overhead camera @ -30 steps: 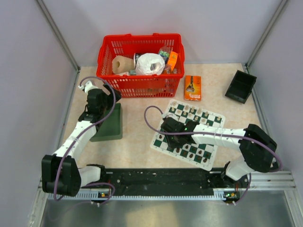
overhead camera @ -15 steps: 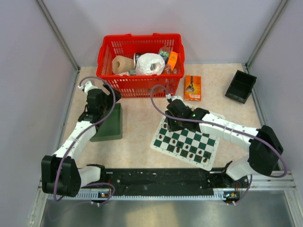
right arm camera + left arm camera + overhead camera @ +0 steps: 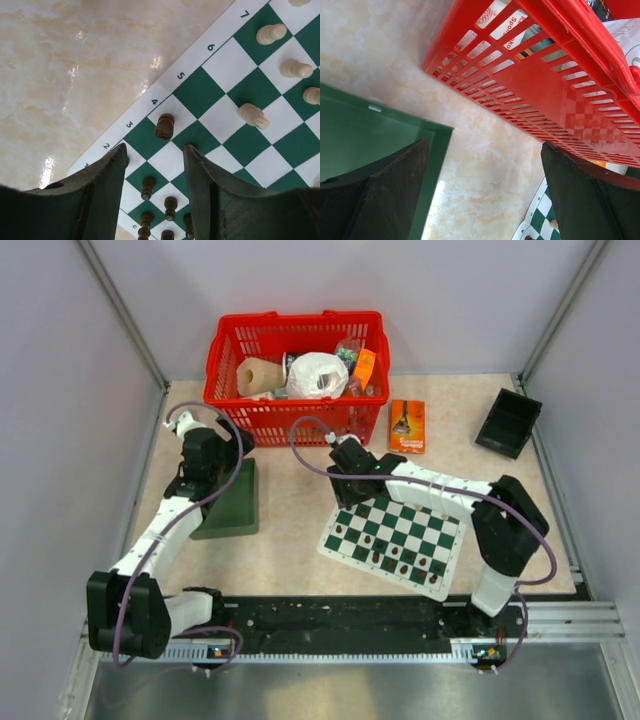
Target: Set up the chess pieces on the board
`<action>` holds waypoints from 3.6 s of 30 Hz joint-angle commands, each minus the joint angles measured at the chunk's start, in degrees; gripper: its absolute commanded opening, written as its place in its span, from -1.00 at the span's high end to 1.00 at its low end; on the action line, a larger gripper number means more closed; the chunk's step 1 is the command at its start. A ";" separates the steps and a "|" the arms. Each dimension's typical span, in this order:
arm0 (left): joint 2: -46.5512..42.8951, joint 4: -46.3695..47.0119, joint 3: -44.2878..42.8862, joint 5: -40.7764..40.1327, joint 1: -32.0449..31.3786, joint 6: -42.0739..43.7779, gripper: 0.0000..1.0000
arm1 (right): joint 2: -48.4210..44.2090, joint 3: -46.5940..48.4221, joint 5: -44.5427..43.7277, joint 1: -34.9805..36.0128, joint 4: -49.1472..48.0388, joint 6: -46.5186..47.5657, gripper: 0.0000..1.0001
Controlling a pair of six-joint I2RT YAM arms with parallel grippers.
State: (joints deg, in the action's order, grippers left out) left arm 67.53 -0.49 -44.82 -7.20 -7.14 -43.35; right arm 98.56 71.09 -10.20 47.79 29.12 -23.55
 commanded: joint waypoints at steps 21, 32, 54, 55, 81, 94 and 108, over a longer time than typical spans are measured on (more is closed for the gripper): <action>-1.61 1.20 -0.27 -0.80 0.90 0.90 -0.98 | 7.52 5.11 0.53 -1.38 -1.09 2.72 0.24; -1.17 1.55 -0.18 -0.53 0.90 0.81 -0.97 | 8.31 5.55 1.06 -1.38 -0.91 3.34 0.33; -0.82 1.90 0.17 -0.27 1.07 0.64 -0.98 | 8.49 5.11 1.32 -1.38 -0.12 3.42 0.58; -0.91 1.81 0.17 -0.27 1.07 0.64 -0.97 | 8.31 5.20 1.32 -1.38 -0.03 3.34 0.60; -2.05 1.63 0.43 -0.09 1.16 0.37 -0.98 | -8.48 -4.29 4.75 9.16 1.72 -3.08 0.65; -2.40 1.81 0.52 0.26 1.25 0.11 -0.97 | -8.04 -9.83 5.10 11.18 2.61 -5.72 0.65; -2.49 1.90 0.26 0.35 1.25 0.20 -0.97 | -4.96 -10.80 2.73 11.62 0.32 -5.72 0.64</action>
State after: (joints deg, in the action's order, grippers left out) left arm 66.61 -0.45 -44.45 -7.07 -6.28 -43.38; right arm 92.68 60.23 -6.13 58.72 32.08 -29.15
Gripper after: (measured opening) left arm 0.986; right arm 0.208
